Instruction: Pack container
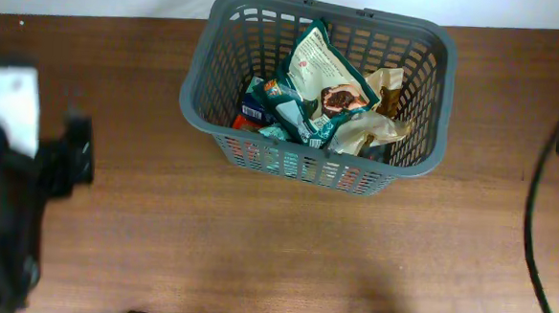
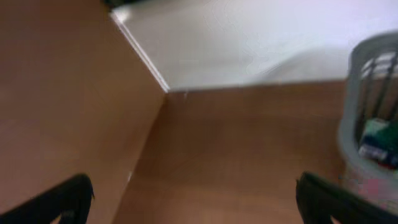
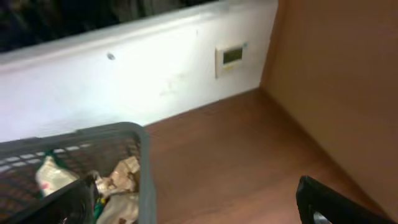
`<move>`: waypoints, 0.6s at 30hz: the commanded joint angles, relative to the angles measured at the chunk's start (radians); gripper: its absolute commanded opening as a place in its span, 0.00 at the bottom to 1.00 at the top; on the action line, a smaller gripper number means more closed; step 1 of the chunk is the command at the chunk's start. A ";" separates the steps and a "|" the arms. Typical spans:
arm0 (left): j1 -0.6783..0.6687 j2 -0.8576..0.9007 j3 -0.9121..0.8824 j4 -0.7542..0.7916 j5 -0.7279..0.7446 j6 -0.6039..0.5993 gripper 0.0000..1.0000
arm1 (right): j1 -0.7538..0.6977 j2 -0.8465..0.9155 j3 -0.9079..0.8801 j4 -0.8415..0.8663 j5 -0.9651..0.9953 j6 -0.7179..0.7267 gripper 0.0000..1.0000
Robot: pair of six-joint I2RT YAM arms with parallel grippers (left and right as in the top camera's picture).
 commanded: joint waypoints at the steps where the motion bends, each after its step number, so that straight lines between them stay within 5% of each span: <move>1: 0.006 -0.066 0.008 -0.083 -0.065 -0.122 0.99 | -0.006 -0.064 -0.080 -0.007 -0.037 -0.006 1.00; 11: 0.006 -0.282 -0.036 -0.166 -0.063 -0.191 0.99 | -0.007 -0.495 -0.550 -0.006 -0.058 -0.003 1.00; 18: 0.005 -0.468 -0.254 -0.166 -0.052 -0.252 0.99 | -0.007 -0.784 -0.730 -0.006 -0.150 -0.040 1.00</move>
